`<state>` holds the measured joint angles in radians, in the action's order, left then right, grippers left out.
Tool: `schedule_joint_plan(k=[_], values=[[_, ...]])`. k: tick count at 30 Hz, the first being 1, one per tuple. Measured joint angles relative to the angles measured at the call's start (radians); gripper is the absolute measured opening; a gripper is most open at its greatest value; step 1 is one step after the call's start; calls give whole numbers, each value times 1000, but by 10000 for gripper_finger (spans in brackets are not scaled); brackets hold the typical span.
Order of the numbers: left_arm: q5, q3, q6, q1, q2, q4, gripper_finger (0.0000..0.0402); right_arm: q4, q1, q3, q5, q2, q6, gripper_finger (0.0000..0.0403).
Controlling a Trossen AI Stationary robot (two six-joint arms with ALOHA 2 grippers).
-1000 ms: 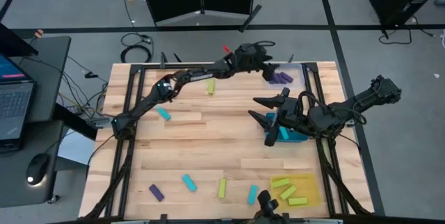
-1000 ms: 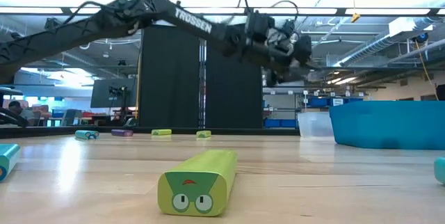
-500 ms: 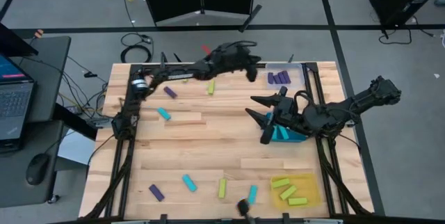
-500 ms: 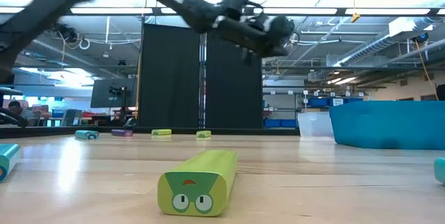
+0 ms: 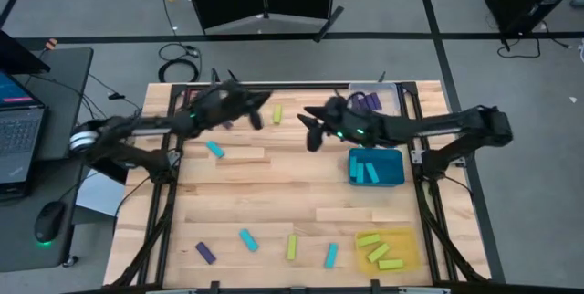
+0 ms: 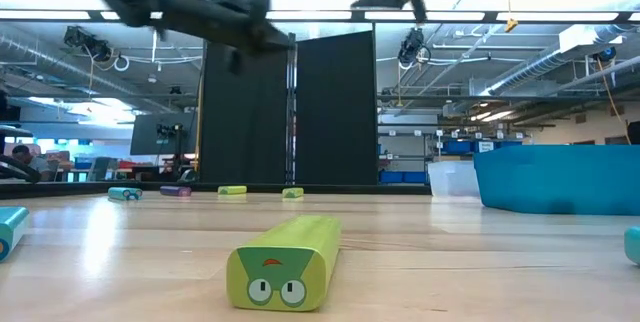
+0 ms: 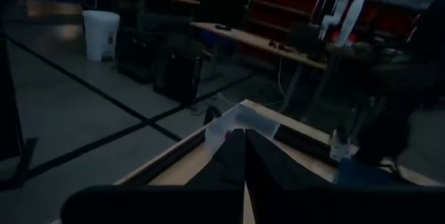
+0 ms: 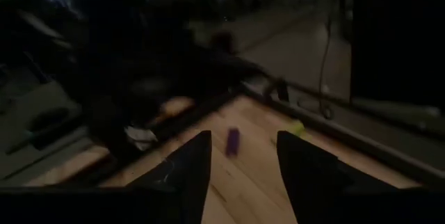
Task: Sort blocks
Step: Put the light green block into the yellow bin
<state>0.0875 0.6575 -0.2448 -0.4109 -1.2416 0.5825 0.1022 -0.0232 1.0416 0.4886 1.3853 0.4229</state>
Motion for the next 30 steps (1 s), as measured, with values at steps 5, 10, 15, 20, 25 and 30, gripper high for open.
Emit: schedule_joint_plan(k=[5, 10, 15, 20, 25, 30], values=[[2, -178, -48, 1, 242, -4, 10, -26, -150, 37, -196, 163, 113, 160], [9, -273, -48, 0, 387, -9, 10, -159, -247, 176, -310, 374, 158, 161], [11, -301, -24, 0, 422, -10, 13, -339, -283, 371, -326, 574, 169, 181], [11, -302, -17, 1, 416, -28, 14, -529, -299, 600, -326, 746, 184, 222], [-13, -302, 2, 0, 416, -34, 14, -610, -302, 792, -312, 880, 206, 273], [-59, -302, -24, 0, 416, -35, 14, -729, -302, 937, -265, 984, 239, 314]])
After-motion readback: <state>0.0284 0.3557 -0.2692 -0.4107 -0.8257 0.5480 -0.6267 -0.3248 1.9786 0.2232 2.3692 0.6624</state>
